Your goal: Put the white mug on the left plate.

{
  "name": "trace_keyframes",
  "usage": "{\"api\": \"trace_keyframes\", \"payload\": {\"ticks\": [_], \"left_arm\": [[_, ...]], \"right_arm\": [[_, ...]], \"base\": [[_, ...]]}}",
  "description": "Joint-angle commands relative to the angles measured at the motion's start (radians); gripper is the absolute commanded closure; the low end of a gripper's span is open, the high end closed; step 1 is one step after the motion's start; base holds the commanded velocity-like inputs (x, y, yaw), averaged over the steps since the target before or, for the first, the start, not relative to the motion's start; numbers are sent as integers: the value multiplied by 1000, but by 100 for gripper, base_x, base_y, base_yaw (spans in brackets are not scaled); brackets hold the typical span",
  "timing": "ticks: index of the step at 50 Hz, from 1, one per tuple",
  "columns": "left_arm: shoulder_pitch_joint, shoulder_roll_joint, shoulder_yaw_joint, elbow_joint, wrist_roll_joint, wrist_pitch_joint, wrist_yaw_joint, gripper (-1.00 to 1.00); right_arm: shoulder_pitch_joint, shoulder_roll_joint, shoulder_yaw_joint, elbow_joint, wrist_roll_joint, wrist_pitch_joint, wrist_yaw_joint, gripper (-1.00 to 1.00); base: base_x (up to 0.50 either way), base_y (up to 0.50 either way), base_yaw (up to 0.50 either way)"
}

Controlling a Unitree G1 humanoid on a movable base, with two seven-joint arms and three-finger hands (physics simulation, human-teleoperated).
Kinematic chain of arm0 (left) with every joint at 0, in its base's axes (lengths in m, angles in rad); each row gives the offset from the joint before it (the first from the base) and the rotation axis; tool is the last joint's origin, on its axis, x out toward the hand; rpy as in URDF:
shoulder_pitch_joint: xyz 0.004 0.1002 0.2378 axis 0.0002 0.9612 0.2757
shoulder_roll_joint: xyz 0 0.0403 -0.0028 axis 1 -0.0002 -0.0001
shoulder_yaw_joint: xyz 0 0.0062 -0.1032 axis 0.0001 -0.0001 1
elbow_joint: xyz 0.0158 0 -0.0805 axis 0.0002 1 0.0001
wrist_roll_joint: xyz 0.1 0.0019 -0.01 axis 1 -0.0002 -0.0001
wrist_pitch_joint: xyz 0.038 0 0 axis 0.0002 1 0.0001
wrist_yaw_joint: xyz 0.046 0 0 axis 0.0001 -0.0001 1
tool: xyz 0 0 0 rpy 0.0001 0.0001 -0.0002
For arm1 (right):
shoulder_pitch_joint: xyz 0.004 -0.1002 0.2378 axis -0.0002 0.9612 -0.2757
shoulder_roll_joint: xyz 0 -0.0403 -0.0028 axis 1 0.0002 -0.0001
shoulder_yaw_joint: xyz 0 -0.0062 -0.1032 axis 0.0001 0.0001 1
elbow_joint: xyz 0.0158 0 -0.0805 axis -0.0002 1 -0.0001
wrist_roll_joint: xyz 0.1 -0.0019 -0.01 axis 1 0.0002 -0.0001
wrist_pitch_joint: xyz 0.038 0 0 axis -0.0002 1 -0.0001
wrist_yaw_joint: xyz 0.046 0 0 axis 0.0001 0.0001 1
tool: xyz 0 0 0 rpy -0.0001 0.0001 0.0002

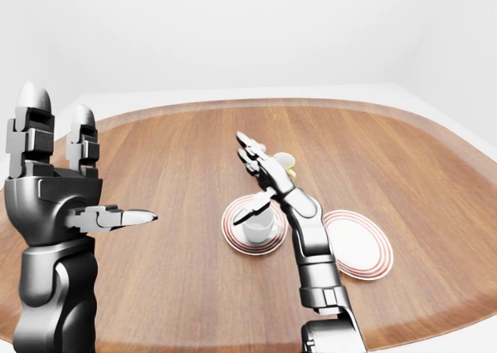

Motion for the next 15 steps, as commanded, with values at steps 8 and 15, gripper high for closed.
{"api": "trace_keyframes", "payload": {"ticks": [8,15], "left_arm": [[-13,7,15,-20,-17,0,9,-100],[-32,16,34,-25,-35,0,17,-100]], "right_arm": [[415,49,3,-200,159,0,-206,-100],[528,97,63,-371,303,0,-262,-100]], "base": [[0,0,0],[0,0,0]]}}
